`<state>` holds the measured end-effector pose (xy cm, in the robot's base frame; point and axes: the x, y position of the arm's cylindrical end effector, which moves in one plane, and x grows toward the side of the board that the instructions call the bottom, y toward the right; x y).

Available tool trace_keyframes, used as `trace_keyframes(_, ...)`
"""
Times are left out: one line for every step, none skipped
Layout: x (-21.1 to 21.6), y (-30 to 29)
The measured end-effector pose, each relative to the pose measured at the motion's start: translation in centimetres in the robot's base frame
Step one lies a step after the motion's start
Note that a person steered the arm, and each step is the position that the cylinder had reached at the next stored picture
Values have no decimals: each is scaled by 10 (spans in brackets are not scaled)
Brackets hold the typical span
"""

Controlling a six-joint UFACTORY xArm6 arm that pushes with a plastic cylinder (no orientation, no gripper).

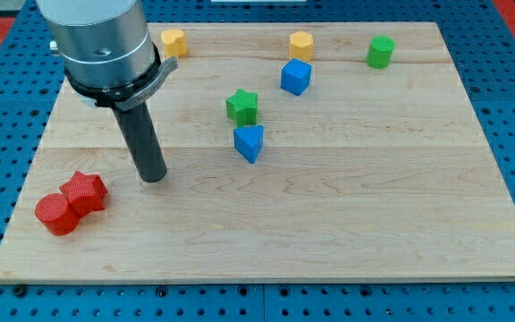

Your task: Slide the green star to the right of the blue triangle

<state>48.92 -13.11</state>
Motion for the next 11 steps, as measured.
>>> trace_keyframes(-6, -1)
trace_keyframes(-15, 0)
trace_keyframes(-52, 11)
trace_keyframes(-97, 12)
trace_keyframes(-114, 38)
trace_keyframes(-128, 57)
trace_keyframes(-137, 82)
trace_keyframes(-97, 131)
trace_keyframes(-75, 157)
trace_keyframes(-73, 167)
trace_keyframes(-42, 170)
